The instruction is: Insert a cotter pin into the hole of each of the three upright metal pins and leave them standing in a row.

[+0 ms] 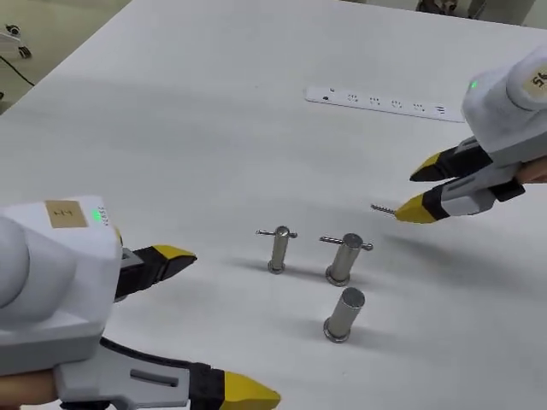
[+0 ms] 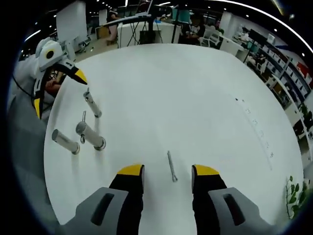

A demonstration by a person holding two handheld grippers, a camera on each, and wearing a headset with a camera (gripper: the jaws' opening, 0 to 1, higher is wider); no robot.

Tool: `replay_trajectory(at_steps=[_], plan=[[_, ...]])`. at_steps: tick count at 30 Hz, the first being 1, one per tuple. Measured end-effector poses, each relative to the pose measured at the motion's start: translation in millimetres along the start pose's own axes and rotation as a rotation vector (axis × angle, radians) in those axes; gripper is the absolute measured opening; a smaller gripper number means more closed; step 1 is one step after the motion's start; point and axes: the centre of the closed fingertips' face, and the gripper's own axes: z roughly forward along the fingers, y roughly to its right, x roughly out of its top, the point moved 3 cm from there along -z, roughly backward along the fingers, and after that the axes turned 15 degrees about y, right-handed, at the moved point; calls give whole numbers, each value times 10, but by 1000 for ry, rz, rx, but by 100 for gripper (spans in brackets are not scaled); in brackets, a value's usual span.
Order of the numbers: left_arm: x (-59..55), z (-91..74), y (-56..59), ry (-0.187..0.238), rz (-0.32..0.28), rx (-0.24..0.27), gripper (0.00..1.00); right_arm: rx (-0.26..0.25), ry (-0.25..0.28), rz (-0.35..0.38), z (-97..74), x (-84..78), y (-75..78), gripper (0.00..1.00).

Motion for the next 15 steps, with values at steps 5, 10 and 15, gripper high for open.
replay_trajectory(at_steps=[5,10,15], plan=[[-11,-11,-5,1,-10,6,95,34,-69,-36,77,-128,6,25],[0,-23,3,11,-14,0,95,51,-97,-22,168,-203,63,19],[15,-25,-22,19,-27,8,94,74,-116,-35,187,-211,40,12]])
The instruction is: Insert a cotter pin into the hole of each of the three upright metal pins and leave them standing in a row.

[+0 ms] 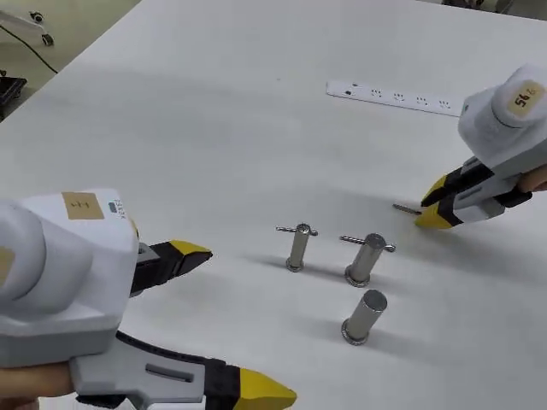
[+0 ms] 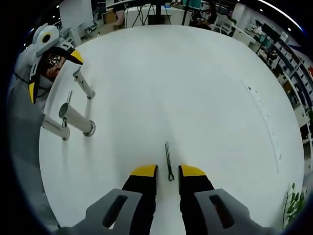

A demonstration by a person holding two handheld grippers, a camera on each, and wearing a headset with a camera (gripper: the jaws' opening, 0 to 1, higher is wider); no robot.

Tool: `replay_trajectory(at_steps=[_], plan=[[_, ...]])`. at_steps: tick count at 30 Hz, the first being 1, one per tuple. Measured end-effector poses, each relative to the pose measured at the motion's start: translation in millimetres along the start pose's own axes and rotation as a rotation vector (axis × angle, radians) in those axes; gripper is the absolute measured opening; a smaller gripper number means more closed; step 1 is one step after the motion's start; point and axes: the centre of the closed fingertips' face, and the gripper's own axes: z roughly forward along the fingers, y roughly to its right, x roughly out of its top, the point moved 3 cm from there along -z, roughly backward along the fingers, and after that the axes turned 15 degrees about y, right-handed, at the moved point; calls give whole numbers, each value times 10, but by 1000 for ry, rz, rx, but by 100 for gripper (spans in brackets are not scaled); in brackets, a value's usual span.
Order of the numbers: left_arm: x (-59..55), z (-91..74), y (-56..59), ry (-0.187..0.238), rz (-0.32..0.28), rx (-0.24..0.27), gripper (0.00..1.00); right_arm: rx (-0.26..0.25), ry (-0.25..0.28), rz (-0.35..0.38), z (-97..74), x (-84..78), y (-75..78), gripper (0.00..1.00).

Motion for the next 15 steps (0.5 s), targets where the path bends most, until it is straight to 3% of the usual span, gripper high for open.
replay_trajectory(at_steps=[5,15], plan=[[45,30,-24,16,-11,6,93,55,-30,23,6,-22,-53,5],[95,76,-12,28,-9,1,91,116,-140,-76,33,14,-47,4]])
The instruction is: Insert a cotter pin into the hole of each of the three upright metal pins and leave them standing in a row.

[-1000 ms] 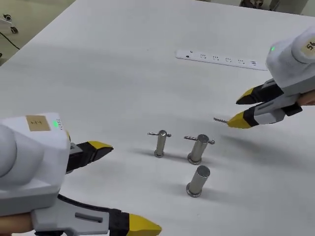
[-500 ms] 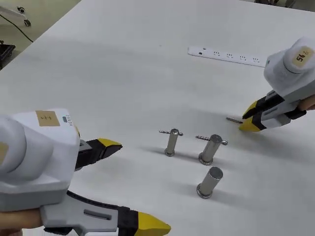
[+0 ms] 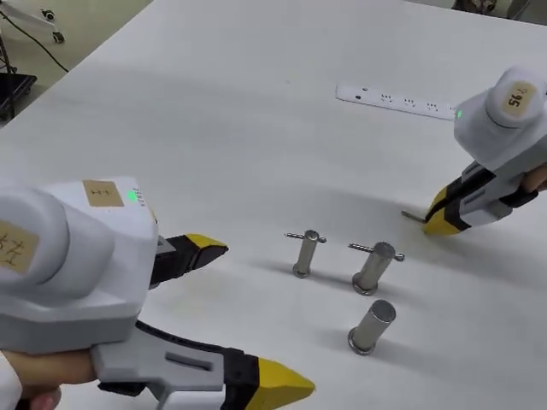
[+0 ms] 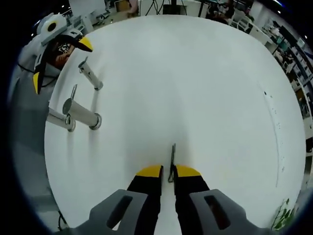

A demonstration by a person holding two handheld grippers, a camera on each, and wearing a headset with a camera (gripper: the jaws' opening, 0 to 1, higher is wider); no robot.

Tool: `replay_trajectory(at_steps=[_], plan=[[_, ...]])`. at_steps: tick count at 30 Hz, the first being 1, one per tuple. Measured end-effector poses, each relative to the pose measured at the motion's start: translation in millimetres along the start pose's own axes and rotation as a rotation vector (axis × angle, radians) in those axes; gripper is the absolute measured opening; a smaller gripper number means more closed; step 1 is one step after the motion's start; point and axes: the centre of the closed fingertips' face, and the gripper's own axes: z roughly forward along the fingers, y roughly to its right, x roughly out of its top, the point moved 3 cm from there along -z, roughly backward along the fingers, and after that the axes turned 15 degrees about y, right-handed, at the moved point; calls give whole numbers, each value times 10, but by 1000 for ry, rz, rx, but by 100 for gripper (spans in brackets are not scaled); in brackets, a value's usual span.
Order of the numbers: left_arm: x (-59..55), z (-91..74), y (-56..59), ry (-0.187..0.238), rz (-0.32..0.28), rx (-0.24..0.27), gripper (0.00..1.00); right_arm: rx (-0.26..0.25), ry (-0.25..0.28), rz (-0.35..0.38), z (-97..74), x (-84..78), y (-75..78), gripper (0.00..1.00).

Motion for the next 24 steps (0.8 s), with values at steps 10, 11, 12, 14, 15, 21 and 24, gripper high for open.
replay_trajectory(at_steps=[10,11,12,14,15,21,24], plan=[[-29,-8,-4,-9,-9,-3,91,103,-166,-199,39,85,-40,1],[-31,-7,-5,-10,-7,-3,90,105,-171,-190,41,87,-32,1],[-33,-5,-4,-13,-4,-4,90,111,-173,-183,35,81,-22,1],[-41,2,0,-19,0,-6,90,118,-170,-169,28,61,13,0],[-40,4,2,-18,1,-6,90,116,-166,-163,28,59,25,0],[-32,27,45,-11,0,-21,89,123,-124,-143,6,30,56,0],[-25,32,58,-9,4,-21,89,121,-118,-150,8,43,32,0]])
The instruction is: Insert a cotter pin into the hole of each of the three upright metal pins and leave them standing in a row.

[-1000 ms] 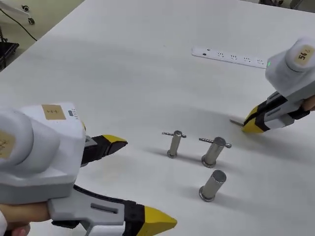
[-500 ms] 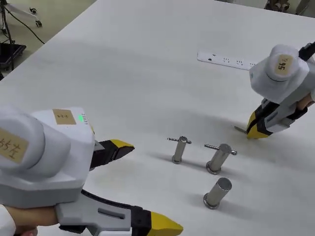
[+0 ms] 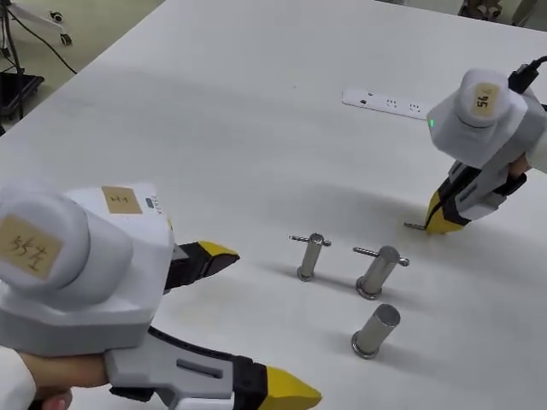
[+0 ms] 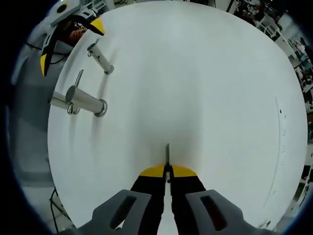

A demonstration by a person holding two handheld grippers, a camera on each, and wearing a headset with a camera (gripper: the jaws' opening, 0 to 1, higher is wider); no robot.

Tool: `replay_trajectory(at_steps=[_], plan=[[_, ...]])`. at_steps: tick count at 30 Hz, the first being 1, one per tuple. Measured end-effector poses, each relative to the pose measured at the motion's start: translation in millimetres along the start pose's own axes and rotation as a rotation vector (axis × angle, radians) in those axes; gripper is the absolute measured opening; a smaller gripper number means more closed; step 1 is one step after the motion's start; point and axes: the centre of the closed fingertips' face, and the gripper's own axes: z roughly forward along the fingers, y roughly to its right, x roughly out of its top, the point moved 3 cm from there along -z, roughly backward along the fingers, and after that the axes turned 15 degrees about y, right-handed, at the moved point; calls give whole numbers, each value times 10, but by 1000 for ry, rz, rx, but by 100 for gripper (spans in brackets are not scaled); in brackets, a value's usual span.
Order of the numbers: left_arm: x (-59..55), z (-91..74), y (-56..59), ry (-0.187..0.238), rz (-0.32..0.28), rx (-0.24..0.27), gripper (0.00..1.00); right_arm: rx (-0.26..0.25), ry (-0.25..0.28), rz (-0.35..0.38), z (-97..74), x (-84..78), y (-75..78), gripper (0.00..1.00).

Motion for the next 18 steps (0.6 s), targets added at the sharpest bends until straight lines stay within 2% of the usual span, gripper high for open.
replay_trajectory(at_steps=[2,4,8,10,13,18], plan=[[9,5,11,6,-3,-2,89,-7,-7,11,2,6,13,0],[20,18,34,18,-18,-9,89,-8,-17,-9,1,15,-3,0],[22,30,49,14,-10,-13,89,-19,-2,26,-6,7,11,0],[38,31,50,23,-6,-14,89,-49,5,76,-1,-1,31,0],[72,22,63,36,-16,-22,83,-77,11,42,-7,-12,51,0],[112,19,54,40,-5,-18,83,-101,14,59,-50,-28,26,0]])
